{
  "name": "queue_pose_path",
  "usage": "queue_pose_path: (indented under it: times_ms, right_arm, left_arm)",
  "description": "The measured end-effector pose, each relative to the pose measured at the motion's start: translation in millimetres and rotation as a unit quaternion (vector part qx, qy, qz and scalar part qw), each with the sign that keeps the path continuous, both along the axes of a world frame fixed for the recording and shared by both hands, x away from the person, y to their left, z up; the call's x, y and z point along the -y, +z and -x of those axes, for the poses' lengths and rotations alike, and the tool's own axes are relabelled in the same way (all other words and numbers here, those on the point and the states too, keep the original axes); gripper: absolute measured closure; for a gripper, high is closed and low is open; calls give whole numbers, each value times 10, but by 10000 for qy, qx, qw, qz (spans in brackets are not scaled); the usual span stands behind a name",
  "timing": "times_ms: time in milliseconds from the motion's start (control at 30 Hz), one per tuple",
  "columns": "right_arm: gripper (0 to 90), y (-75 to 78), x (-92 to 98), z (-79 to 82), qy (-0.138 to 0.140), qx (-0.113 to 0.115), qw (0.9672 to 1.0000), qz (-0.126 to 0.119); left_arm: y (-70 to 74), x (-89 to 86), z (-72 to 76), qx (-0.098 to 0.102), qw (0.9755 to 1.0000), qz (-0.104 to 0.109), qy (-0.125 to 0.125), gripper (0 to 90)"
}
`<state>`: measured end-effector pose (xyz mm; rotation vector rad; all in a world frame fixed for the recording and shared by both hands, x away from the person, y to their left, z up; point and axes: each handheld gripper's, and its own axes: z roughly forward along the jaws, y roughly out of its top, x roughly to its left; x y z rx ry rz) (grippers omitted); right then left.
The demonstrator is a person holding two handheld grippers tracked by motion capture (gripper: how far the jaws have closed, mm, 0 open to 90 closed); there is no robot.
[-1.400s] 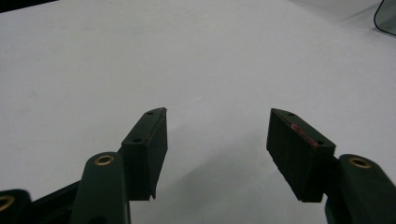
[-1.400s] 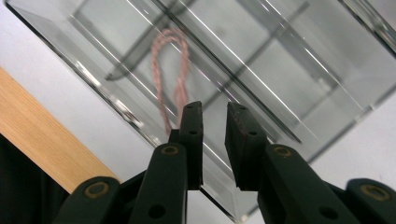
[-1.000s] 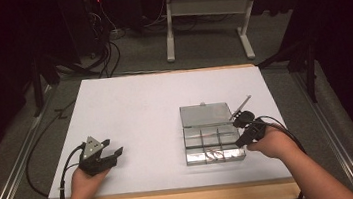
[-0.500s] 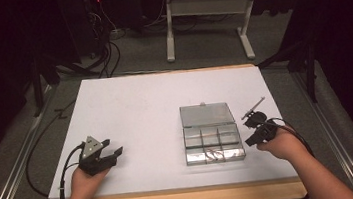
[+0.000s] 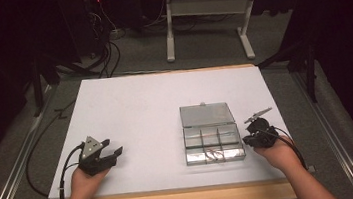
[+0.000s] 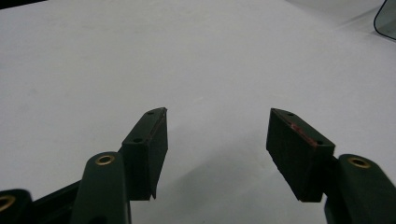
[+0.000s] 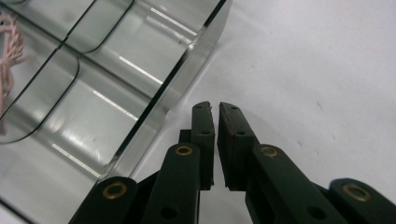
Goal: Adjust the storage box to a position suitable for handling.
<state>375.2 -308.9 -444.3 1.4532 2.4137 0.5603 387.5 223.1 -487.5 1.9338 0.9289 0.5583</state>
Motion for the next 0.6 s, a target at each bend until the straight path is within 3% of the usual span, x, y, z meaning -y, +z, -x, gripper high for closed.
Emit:
queue_pose_path:
  times_ms: [133,233,333,433,600]
  right_arm:
    - [893,-78,35,38,-14,406,9990,-205]
    - [900,-137,46,59,-98,778,9964,-331]
    - [900,-211,9,88,-161,1105,9935,-221]
    - [900,-269,-2,78,-266,1307,9904,-369]
    - [900,-320,-43,7,-259,1422,9879,-566]
  left_arm:
    - [0,-7,-11,-41,10000,33,28,405]
    - [0,-10,-11,-37,9999,38,104,405]
    - [-2,-1,-15,-46,9999,13,154,406]
    - [-3,0,-22,-75,9998,8,190,405]
    - [-2,0,-22,-90,9998,-14,192,407]
